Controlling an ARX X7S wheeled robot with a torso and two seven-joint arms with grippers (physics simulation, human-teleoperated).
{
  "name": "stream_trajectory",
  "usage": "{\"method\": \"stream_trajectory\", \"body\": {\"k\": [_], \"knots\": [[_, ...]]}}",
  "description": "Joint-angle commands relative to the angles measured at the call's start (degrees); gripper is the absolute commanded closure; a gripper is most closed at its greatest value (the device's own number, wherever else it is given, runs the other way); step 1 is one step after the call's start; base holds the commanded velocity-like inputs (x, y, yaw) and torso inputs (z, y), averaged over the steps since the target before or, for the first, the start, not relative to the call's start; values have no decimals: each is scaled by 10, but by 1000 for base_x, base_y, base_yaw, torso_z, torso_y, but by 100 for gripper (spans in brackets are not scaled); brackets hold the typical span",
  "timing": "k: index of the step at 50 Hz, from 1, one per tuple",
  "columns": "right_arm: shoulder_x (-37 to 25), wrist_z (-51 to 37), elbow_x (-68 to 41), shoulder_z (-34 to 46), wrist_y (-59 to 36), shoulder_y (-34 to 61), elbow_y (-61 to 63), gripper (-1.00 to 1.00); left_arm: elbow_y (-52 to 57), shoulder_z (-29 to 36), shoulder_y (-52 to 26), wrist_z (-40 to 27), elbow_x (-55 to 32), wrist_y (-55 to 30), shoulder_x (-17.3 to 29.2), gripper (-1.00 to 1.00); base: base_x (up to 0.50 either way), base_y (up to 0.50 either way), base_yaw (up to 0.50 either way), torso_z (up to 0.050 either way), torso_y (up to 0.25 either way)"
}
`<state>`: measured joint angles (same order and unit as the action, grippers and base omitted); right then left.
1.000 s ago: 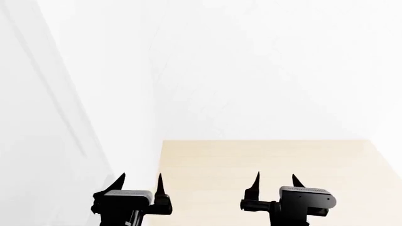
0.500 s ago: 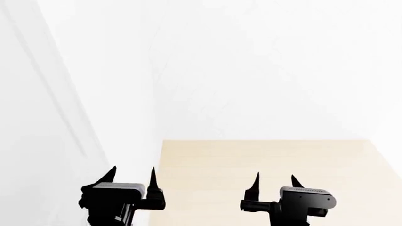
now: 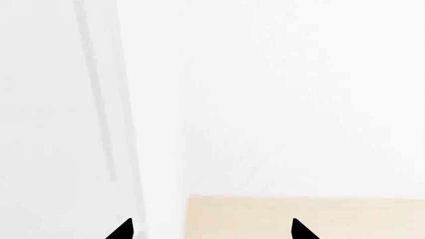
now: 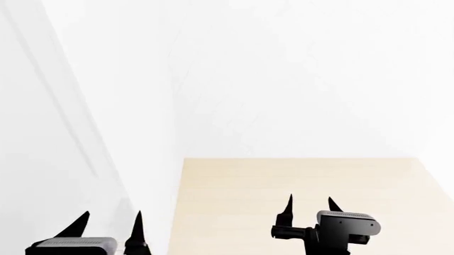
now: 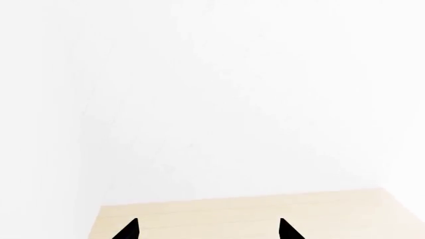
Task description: Close the side bottom right group 3 doors
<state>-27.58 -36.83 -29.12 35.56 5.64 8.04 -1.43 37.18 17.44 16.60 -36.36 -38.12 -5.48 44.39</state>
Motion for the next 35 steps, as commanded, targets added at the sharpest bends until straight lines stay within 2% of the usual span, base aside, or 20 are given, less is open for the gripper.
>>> {"method": "stream_trajectory", "body": {"k": [1,5,10,14,16,20,23,27,35], "knots": [[1,2,1,2,1,1,-2,-100,62,-69,153,-30,-24,52,70,-100,0,0,0,0,0],[2,2,3,3,0,2,-7,-100,75,-93,211,-33,-22,78,91,-100,0,0,0,0,0],[3,1,5,3,1,2,-7,-100,82,-163,258,-55,-50,112,115,-100,0,0,0,0,0],[2,1,6,3,2,2,-8,-100,77,-229,281,-59,-109,140,128,-100,0,0,0,0,0],[3,1,6,3,2,2,-8,-100,77,-269,283,-50,-127,121,113,-100,0,0,0,0,0],[3,1,6,4,3,1,-8,-100,105,-416,283,-8,-155,-4,37,-100,0,0,0,0,0],[3,2,7,5,3,1,-8,-100,119,-498,280,-23,-196,-61,16,-100,0,0,0,3,3],[3,2,7,5,3,2,-9,-100,124,-540,271,-57,-217,-95,12,-100,0,0,0,0,0],[2,2,8,5,3,1,-8,-100,112,-554,244,-96,-232,-121,17,-100,0,0,0,1,3]]}}
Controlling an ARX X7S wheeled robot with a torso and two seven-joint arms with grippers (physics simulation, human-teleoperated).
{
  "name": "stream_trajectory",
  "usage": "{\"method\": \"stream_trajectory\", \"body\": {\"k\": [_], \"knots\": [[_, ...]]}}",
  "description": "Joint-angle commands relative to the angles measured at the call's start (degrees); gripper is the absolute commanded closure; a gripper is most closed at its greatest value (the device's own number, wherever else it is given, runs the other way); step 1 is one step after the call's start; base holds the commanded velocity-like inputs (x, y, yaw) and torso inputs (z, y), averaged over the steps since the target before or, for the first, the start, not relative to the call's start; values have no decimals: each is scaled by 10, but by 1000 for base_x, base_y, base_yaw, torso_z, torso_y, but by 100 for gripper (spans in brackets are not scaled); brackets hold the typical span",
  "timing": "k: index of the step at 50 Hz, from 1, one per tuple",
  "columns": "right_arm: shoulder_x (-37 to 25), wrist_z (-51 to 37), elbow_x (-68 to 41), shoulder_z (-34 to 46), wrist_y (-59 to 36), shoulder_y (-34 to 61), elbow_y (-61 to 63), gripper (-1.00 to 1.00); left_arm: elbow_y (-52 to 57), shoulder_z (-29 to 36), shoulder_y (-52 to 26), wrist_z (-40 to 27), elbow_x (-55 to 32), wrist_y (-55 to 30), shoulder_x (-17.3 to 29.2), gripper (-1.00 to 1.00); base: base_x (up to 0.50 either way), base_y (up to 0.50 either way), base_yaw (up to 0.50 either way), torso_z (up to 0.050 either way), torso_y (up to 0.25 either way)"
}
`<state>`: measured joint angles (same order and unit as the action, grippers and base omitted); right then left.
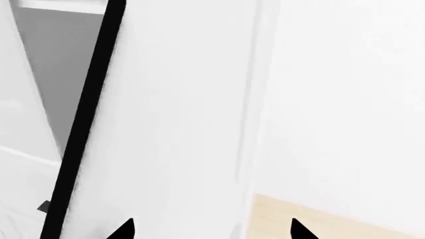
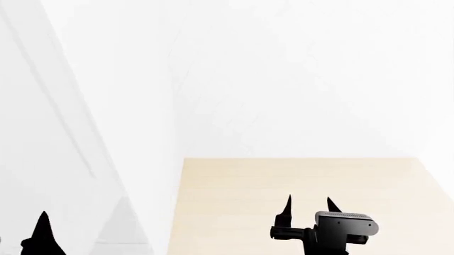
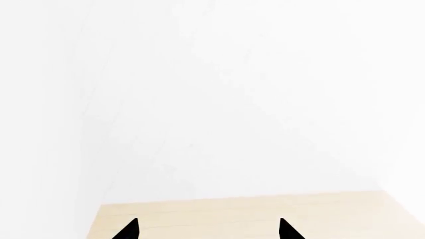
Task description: Close the side bottom right group 3 doors
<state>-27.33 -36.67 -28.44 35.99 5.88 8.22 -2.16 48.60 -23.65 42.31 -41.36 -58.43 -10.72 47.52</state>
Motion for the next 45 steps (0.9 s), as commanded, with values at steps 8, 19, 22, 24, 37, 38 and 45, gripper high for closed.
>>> {"method": "stream_trajectory", "body": {"k": [8,19,22,24,37,38,45], "knots": [[0,0,1,1,0,1,-1,-100,7,-182,-38,-77,-48,-83,17,-100,0,0,0,1,1],[0,1,1,1,2,0,-1,-100,10,-216,-76,-115,-87,-101,72,-100,1,4,2,2,3],[-1,0,1,1,1,-1,0,-100,0,-220,-92,-128,-98,-104,90,-100,4,4,1,0,0],[0,1,1,1,2,0,-1,-100,-9,-224,-102,-137,-106,-105,100,-100,0,5,3,5,5],[-1,-1,1,1,1,0,0,-100,-66,-229,-152,-169,-139,-112,159,-100,2,5,2,2,2],[-1,-1,1,1,1,0,0,-100,-68,-224,-158,-172,-143,-111,169,-100,0,5,0,0,10],[0,-1,1,1,1,0,-1,-100,-93,-147,-207,-186,-156,-72,228,-100,0,5,1,1,2]]}}
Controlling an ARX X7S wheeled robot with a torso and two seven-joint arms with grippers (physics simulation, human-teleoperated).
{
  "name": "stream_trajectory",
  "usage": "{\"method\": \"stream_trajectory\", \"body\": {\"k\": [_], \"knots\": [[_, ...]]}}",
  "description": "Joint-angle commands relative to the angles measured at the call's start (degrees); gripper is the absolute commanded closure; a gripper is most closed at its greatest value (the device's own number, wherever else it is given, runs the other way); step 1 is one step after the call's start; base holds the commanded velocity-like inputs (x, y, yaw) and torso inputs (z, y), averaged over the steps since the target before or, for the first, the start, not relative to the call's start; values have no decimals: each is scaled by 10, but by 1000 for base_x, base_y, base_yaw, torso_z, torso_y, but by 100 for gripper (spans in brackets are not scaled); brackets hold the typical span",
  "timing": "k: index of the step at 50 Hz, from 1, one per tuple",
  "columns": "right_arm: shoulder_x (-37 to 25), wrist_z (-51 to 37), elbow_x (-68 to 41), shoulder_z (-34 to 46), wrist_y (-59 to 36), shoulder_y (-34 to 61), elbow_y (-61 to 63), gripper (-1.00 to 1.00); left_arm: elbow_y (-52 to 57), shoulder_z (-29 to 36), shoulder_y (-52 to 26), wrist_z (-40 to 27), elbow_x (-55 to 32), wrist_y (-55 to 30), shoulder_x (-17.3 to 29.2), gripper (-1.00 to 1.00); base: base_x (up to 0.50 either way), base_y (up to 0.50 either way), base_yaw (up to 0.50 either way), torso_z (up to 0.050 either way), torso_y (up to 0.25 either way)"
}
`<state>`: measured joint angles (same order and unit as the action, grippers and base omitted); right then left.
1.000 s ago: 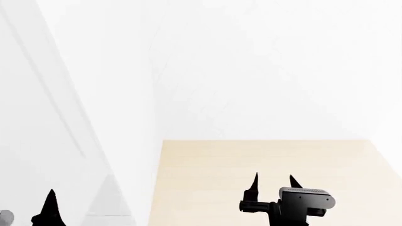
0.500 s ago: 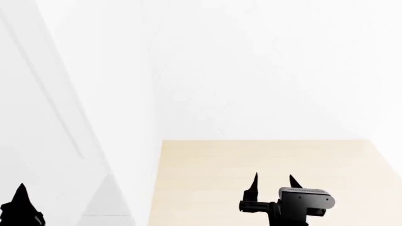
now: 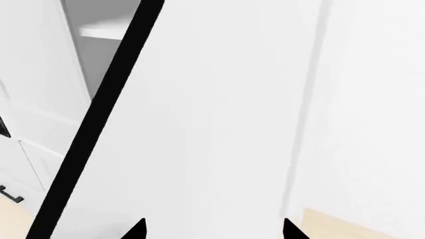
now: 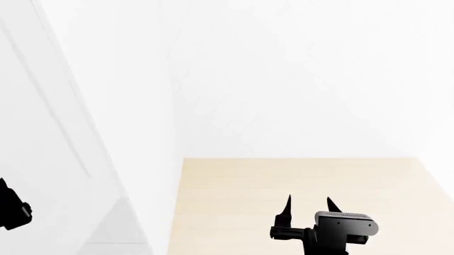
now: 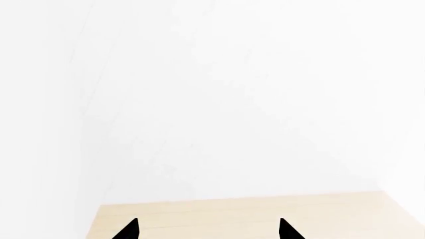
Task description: Close the side bottom right group 3 doors
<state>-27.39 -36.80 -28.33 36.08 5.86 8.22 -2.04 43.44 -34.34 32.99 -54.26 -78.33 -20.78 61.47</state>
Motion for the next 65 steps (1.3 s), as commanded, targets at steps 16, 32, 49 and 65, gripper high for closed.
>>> {"method": "stream_trajectory", "body": {"k": [16,32,49,65], "knots": [[0,1,0,0,3,0,-4,-100,-98,276,-248,-107,10,273,284,-100,4,4,0,2,1],[0,-1,-1,0,1,0,0,-100,-169,467,-655,-72,43,11,96,-100,5,0,-2,1,0],[-1,-1,-2,0,0,1,-1,-100,-259,535,-785,-20,94,-67,13,-100,4,1,-1,1,0],[0,0,-2,0,2,1,-4,-100,-336,579,-877,19,133,-115,-43,-100,3,0,-1,1,0]]}}
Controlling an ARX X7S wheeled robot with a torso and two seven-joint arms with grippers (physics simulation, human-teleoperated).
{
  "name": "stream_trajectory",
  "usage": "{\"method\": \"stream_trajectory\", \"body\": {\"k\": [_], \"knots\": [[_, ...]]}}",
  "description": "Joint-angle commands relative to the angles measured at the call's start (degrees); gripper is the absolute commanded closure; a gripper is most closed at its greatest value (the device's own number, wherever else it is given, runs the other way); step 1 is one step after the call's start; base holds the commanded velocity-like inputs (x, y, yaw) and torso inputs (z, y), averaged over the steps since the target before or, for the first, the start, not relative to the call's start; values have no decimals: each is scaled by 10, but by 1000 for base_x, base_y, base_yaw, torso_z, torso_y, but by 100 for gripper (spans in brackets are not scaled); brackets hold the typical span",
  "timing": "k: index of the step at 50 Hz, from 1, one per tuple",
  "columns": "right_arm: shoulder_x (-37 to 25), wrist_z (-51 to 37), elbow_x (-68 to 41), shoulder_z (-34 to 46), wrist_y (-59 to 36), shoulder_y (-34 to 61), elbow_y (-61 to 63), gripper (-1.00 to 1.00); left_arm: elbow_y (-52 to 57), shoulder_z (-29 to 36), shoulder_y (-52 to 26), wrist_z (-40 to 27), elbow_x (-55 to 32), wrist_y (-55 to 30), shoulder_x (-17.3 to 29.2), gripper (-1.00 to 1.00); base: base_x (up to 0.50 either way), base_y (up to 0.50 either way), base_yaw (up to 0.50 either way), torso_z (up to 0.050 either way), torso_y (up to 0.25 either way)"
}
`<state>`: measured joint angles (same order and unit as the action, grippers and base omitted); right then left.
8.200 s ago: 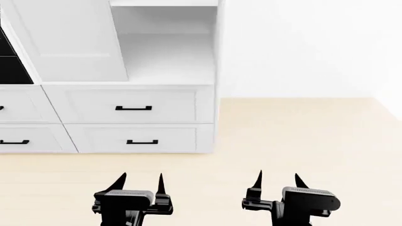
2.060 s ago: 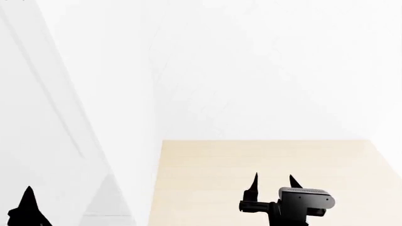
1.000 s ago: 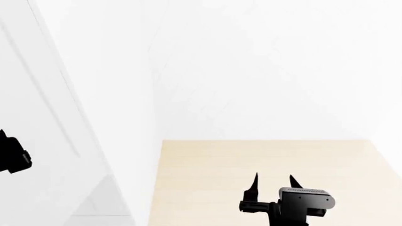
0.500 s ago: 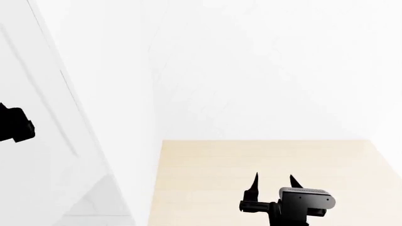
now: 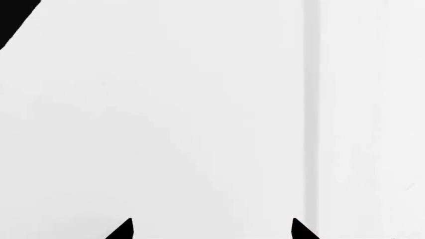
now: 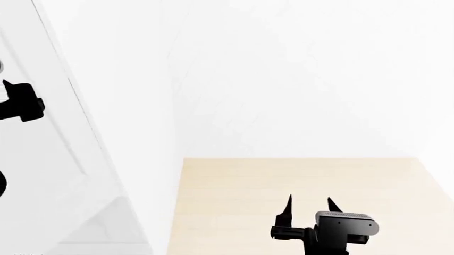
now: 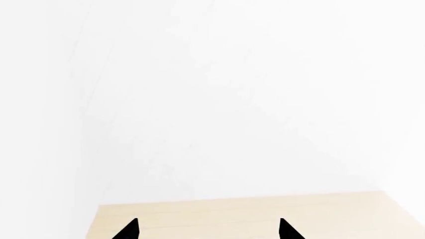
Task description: Close the side bottom right group 3 doors
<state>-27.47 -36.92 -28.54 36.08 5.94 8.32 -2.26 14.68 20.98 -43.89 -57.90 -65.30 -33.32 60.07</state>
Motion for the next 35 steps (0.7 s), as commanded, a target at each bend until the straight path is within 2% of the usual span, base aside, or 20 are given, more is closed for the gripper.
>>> {"method": "stream_trajectory", "body": {"k": [1,20,35], "knots": [[1,1,1,0,1,0,-3,-100,-53,27,-113,57,5,8,-31,-100,11,0,-5,10,0],[1,0,2,0,1,1,-3,-100,-148,70,-220,93,55,-40,-85,-100,9,2,-7,2,0],[-2,-5,1,0,-2,-1,7,-100,-231,117,-326,135,106,-68,-157,-100,5,0,-4,2,0]]}}
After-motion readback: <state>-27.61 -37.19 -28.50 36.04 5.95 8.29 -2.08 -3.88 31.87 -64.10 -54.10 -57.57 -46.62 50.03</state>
